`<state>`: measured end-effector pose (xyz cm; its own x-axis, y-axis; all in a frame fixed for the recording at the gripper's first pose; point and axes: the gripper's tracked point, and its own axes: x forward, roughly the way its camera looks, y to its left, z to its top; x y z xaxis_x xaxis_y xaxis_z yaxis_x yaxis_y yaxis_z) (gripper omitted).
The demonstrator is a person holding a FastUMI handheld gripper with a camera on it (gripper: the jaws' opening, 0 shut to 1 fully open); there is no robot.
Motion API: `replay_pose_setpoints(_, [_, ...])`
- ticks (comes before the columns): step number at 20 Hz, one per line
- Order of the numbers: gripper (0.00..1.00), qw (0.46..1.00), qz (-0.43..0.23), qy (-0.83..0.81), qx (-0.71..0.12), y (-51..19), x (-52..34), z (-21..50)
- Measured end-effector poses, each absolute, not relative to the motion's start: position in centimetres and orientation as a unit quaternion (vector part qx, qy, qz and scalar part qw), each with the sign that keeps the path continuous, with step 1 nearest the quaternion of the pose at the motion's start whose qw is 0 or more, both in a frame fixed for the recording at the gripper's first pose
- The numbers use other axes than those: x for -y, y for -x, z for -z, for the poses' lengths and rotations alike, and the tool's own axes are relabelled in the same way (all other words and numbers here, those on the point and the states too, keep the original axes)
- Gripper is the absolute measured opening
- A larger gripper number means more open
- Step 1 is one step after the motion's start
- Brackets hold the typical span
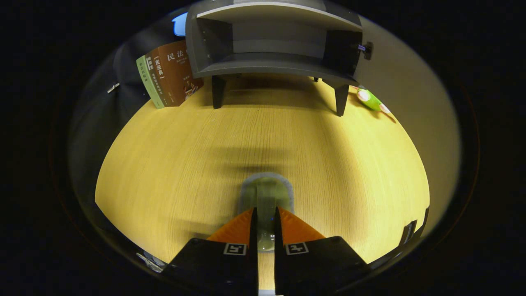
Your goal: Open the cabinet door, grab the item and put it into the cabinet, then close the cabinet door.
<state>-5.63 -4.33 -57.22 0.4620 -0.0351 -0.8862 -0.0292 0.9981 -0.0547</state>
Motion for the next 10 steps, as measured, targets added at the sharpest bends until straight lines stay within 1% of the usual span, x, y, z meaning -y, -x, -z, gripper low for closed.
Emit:
replay_pose_setpoints(2, [0.20, 0.852, 0.004, 0.046, -0.522, 5.6, 4.8, 56.9])
replay_pose_setpoints(5, [0.20, 0.862, 0.000, 0.040, -0.505, 4.4, 4.4, 54.0])
replay_pose_setpoints(10, [0.20, 0.901, 0.006, 0.023, -0.432, -1.1, 5.0, 45.0])
